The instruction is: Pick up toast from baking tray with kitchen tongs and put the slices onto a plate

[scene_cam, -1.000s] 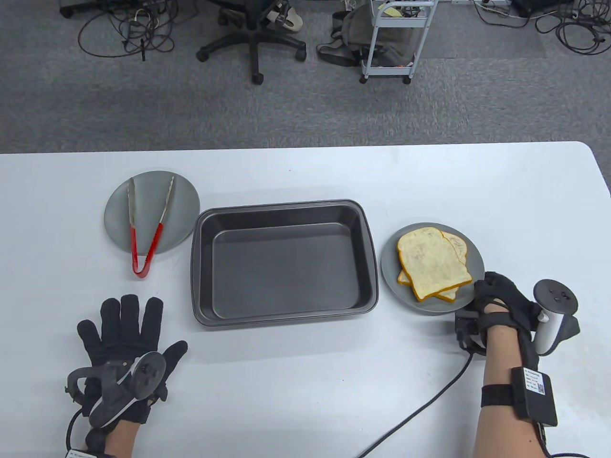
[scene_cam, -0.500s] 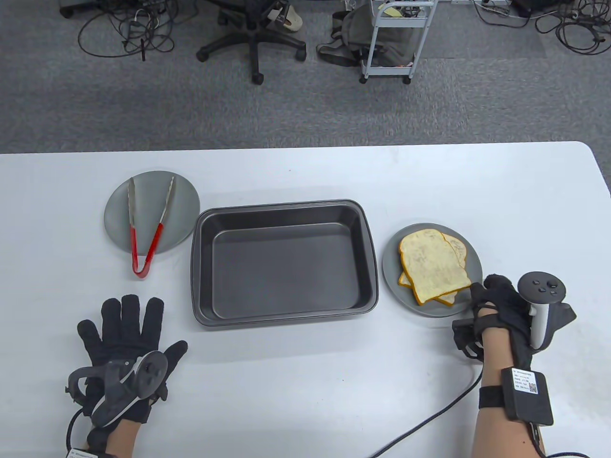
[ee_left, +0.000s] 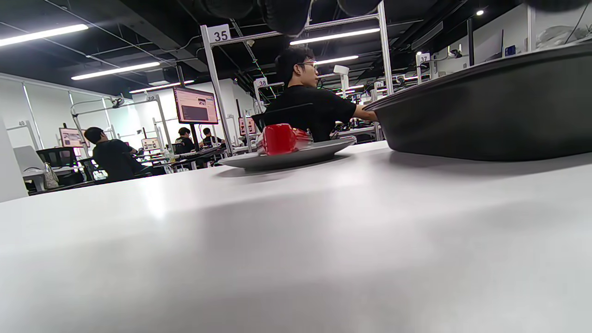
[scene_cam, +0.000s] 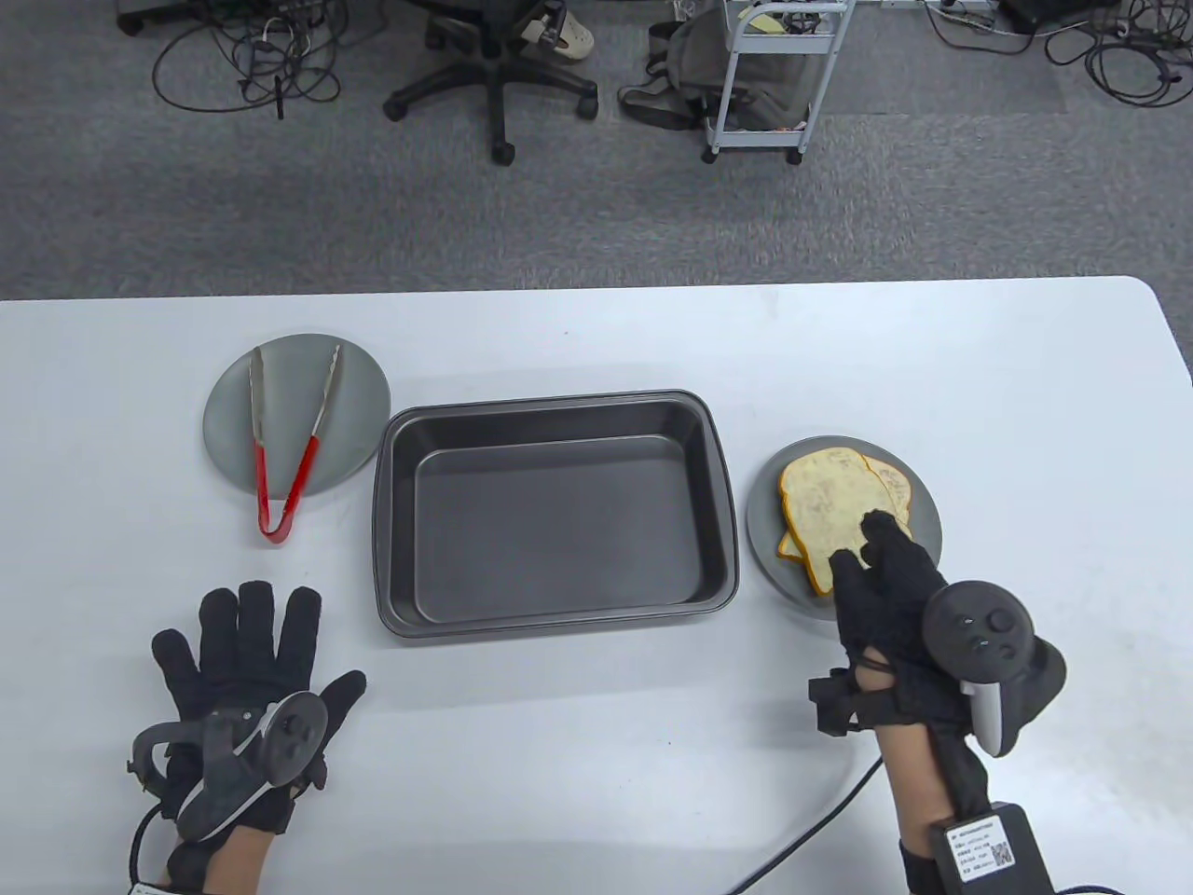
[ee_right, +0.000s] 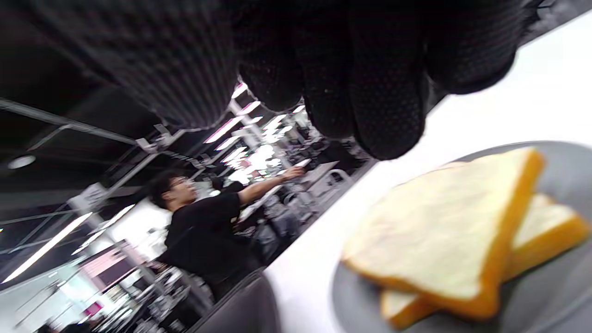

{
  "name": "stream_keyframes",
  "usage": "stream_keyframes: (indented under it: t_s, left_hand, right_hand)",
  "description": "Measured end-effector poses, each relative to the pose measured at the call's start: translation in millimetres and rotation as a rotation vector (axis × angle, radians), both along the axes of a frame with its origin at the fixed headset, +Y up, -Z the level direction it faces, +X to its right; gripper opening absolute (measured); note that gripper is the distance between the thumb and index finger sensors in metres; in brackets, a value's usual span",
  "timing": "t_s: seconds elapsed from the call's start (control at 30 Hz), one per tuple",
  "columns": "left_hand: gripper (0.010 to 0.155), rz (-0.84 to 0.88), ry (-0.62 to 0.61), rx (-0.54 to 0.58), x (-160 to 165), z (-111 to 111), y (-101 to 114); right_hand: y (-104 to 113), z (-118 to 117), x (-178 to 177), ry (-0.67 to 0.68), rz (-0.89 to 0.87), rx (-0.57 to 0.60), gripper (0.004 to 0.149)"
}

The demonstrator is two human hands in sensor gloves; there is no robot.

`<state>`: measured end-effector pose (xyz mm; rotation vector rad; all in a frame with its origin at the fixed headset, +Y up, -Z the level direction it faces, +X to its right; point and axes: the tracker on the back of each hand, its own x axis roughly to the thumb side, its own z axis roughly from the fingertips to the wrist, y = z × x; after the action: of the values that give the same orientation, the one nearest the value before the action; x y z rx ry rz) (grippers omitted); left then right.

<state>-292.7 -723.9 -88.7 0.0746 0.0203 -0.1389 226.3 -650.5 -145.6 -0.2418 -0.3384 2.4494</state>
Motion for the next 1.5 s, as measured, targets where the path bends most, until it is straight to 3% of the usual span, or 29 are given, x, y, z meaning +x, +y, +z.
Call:
stream_keyframes:
  t_s: [0.3, 0.43, 0.57, 1.0, 1.5]
  left_hand:
    - [0.09, 0.007, -0.012, 0.007, 3, 4, 1]
    - [0.09, 0.0, -0.011, 0.014, 3, 7, 2]
    - [0.09, -0.005, -0.006, 0.012, 3, 8, 1]
    - [0.09, -0.006, 0.006, 0.027, -1, 10, 4]
    - [0.09, -0.006, 0.016, 0.024, -1, 9, 6]
  right_hand:
    - [-17, 42, -76, 0.224, 0.338, 0.149, 0.064]
    - [-29, 58, -100, 0.258, 0.496, 0.285, 0.064]
    - [-40, 60, -112, 0.258, 0.583, 0.277, 0.068]
    - [-58, 54, -118, 0.322, 0.617, 0.134, 0.084]
    - [-58, 54, -115, 0.328, 0.564, 0.144, 0.085]
